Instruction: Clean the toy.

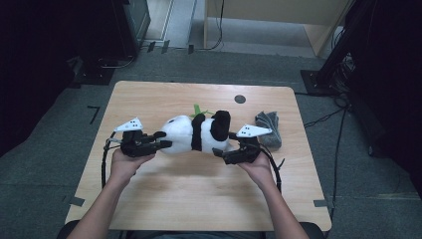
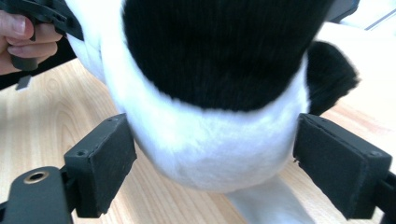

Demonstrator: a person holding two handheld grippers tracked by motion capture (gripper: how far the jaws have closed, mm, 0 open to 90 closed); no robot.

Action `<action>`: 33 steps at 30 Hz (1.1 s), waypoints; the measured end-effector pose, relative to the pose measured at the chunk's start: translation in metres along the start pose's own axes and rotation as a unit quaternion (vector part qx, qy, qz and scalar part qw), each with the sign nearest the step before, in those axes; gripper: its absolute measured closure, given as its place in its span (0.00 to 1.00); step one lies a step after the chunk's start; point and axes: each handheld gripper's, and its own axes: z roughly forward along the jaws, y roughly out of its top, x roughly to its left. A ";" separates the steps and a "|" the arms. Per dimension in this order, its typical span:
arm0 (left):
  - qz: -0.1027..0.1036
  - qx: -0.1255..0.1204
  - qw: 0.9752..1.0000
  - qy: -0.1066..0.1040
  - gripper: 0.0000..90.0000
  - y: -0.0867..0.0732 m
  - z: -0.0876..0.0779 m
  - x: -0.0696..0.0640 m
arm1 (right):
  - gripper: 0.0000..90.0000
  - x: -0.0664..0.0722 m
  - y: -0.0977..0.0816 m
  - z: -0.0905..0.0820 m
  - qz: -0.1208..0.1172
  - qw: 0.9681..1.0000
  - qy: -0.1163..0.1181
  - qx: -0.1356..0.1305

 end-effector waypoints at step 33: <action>0.055 -0.009 0.997 0.044 0.31 -0.008 0.012 -0.005 | 0.54 0.011 0.014 0.002 0.016 0.996 -0.080 0.042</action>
